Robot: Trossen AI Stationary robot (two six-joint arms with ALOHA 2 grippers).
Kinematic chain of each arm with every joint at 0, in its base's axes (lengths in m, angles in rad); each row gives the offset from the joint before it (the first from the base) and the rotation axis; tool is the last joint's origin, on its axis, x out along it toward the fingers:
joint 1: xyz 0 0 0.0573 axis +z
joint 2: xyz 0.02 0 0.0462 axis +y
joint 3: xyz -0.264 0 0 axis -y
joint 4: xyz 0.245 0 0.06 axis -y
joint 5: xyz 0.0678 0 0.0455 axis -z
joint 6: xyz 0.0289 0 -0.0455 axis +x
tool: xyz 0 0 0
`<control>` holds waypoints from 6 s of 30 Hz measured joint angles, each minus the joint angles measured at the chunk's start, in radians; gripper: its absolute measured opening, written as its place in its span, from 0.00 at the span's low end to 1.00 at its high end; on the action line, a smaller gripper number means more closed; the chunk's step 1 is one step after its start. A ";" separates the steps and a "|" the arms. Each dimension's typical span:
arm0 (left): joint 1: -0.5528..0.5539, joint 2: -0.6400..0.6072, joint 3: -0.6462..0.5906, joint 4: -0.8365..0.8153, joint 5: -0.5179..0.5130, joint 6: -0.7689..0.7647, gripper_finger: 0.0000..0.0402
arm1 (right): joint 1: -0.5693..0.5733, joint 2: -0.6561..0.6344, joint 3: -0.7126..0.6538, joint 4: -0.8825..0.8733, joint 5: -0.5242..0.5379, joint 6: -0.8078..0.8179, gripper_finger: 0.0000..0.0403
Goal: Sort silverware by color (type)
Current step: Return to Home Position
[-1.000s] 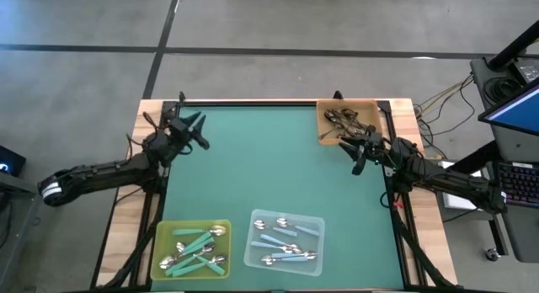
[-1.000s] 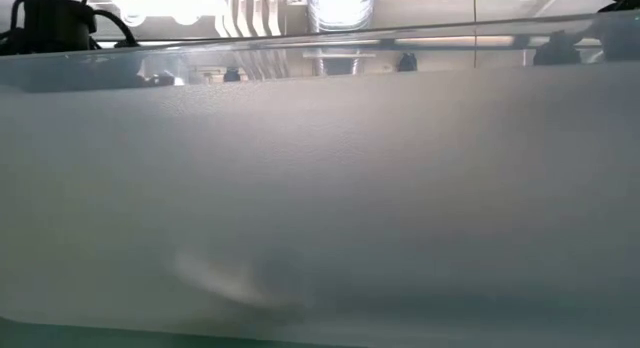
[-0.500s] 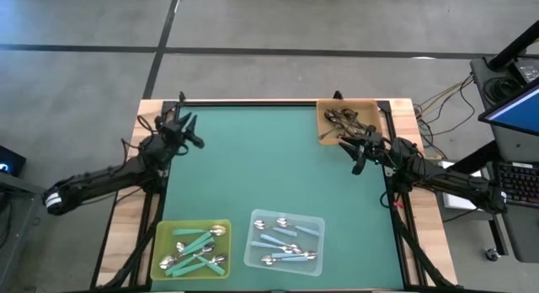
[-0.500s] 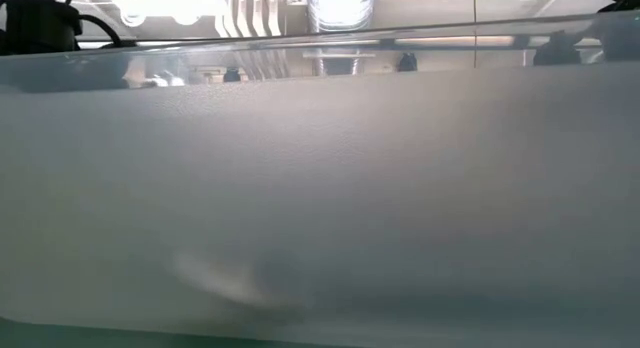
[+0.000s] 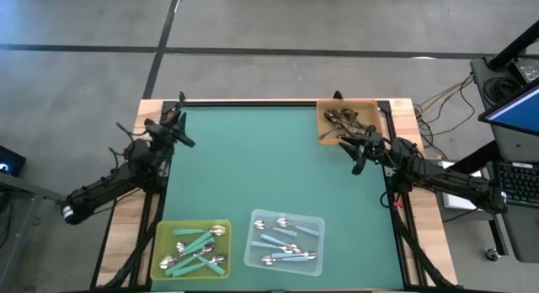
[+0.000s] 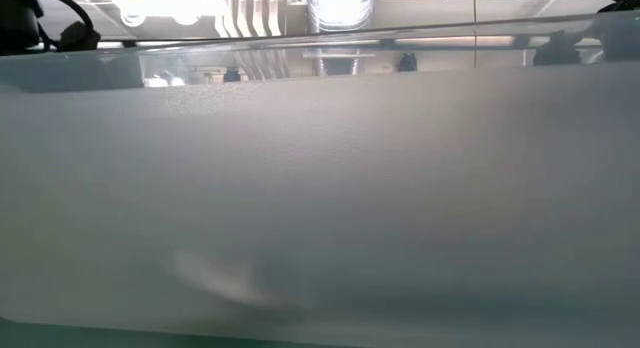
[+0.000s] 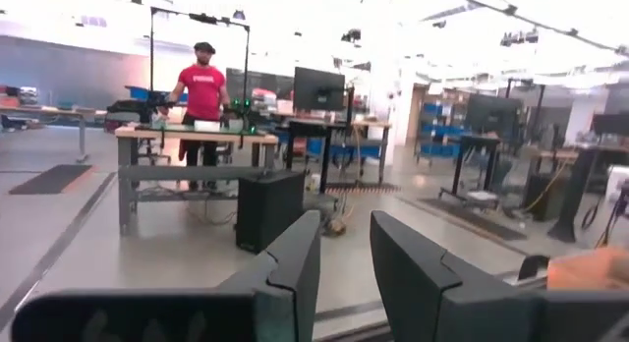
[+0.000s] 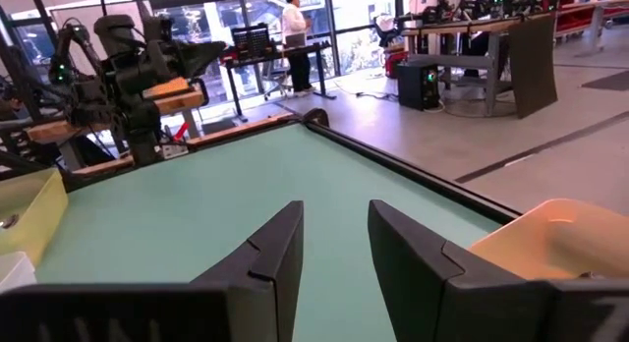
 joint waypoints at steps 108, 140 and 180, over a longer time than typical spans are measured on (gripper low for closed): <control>0.000 0.099 0.010 0.016 0.001 -0.002 0.19 | 0.000 0.000 0.000 0.000 0.006 0.000 0.27; 0.000 0.099 0.010 0.016 0.001 -0.002 0.19 | 0.000 0.000 0.000 0.000 0.006 0.000 0.27; 0.000 0.099 0.010 0.016 0.001 -0.002 0.19 | 0.000 0.000 0.000 0.000 0.006 0.000 0.27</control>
